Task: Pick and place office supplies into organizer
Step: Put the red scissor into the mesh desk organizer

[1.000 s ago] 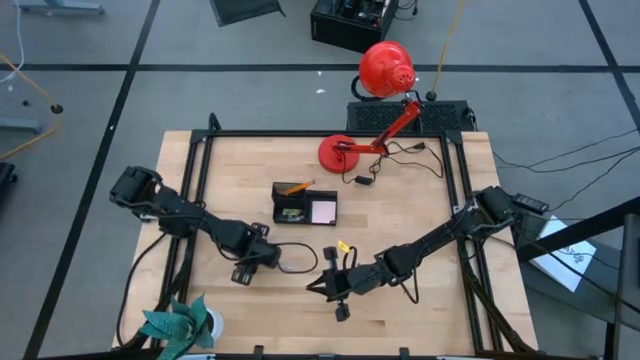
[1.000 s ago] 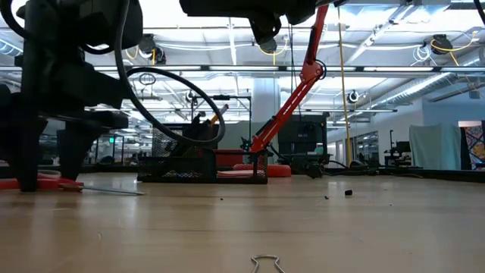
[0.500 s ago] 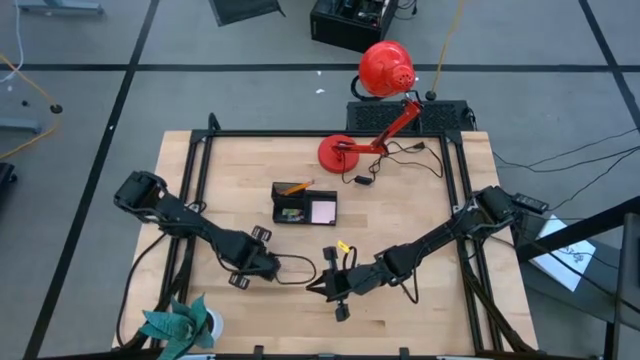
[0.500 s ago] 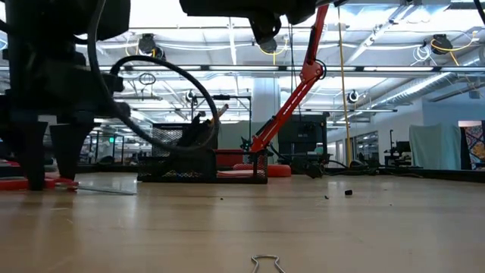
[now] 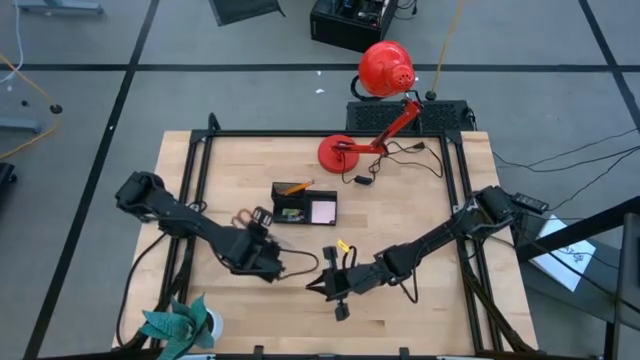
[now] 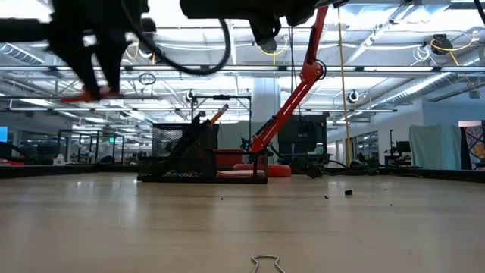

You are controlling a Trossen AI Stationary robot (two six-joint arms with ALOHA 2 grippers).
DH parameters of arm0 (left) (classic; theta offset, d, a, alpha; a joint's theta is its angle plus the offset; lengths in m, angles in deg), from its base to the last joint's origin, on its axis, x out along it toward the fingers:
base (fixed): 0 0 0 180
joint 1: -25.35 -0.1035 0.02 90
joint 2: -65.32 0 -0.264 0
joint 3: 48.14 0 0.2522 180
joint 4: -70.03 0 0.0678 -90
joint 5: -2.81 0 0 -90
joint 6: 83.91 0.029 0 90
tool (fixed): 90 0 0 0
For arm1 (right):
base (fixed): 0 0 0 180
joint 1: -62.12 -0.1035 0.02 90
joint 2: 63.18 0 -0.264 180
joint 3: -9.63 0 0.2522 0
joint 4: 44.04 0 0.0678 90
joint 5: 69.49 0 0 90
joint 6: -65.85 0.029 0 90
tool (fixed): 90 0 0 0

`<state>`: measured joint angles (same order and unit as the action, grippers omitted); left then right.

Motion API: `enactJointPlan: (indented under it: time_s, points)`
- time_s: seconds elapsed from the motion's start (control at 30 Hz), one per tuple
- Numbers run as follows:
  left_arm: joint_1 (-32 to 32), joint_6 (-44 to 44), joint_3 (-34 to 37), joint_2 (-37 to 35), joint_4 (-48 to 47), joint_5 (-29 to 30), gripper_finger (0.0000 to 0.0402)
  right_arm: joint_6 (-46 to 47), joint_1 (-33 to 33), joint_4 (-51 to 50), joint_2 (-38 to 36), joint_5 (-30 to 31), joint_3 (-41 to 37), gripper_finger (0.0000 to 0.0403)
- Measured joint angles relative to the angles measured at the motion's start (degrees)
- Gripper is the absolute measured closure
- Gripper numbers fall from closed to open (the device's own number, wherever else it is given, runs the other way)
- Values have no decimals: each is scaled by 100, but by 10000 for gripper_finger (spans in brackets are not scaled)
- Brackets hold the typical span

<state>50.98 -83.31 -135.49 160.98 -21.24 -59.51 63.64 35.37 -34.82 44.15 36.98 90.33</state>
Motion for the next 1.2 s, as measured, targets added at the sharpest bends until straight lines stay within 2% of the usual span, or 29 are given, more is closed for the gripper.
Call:
enactJointPlan:
  time_s: [0.27, 0.43, 0.7, 0.73, 0.8, 0.93, 1.03, 1.1, 1.2]
  points:
    - [-495, 533, -726, -11, -1226, 918, 316, 1, -237, -318, 0, 6, 2, 394]
    - [-994, 886, -734, -11, -1256, 1074, 321, 0, -310, -476, 7, 10, 2, 394]
    - [-1611, 2049, -730, 510, -1271, 2094, 324, 0, -300, -494, 7, 22, 2, 394]
    - [-1655, 2229, -730, 621, -1246, 2219, 328, -1, -301, -498, 7, 22, 2, 394]
    - [-1734, 2529, -734, 844, -1241, 2483, 361, -4, -301, -522, 7, 22, 2, 394]
    - [-1883, 3079, -730, 1155, -1252, 2709, 392, 0, -299, -619, 7, 22, 2, 394]
    - [-1985, 3114, -732, 1198, -1243, 3163, 399, 1, -299, -650, 7, 22, -49, 394]
    - [-2016, 3020, -778, 1165, -1262, 3137, 395, 38, -299, -642, 7, 22, -149, 394]
    - [-2007, 2722, -897, 959, -1254, 2781, 399, 154, -266, -363, 7, 111, -421, 394]
